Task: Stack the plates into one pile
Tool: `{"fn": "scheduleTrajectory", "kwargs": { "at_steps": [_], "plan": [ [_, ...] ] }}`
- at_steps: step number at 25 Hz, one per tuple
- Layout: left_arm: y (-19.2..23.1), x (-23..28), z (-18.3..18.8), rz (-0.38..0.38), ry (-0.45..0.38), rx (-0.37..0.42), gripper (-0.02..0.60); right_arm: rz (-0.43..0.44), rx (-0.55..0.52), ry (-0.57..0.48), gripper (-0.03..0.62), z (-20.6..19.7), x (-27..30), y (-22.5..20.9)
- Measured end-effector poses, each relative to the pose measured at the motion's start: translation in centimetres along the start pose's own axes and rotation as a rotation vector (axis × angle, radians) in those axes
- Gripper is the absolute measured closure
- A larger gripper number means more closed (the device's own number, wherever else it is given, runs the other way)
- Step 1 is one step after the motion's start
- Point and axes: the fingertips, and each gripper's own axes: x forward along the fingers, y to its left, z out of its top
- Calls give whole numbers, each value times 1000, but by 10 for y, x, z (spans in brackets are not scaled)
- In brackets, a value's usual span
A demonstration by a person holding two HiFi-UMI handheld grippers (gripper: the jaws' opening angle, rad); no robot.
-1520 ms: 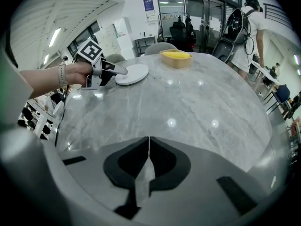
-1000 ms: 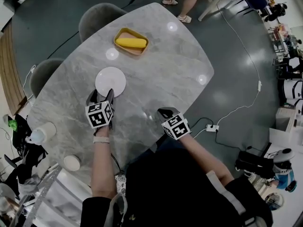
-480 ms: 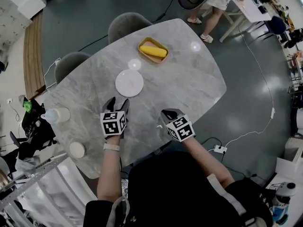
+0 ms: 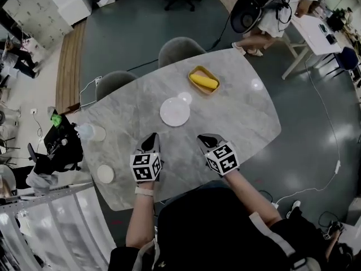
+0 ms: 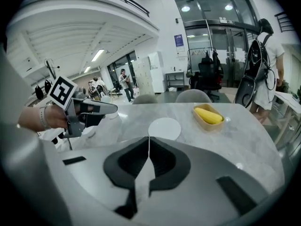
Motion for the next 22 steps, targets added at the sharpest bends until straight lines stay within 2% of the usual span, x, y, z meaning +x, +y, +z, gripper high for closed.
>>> {"fn": "scheduleTrajectory", "kwargs": {
  "at_steps": [5,12,19,22],
  "plan": [
    [-11,-32,21,-11,-60,20,572,34,-35,-70,576,37,-16,10],
    [-19,-79,61,16,-204,-42,572,82,-90,-169,576,87,-46,24],
    [-37,-117,81,23,-304,-16,572,131,-129,-275,576,118,-80,38],
    [-47,-127,87,-6,-312,-8,572,146,-164,-320,576,130,-94,41]
  ]
}}
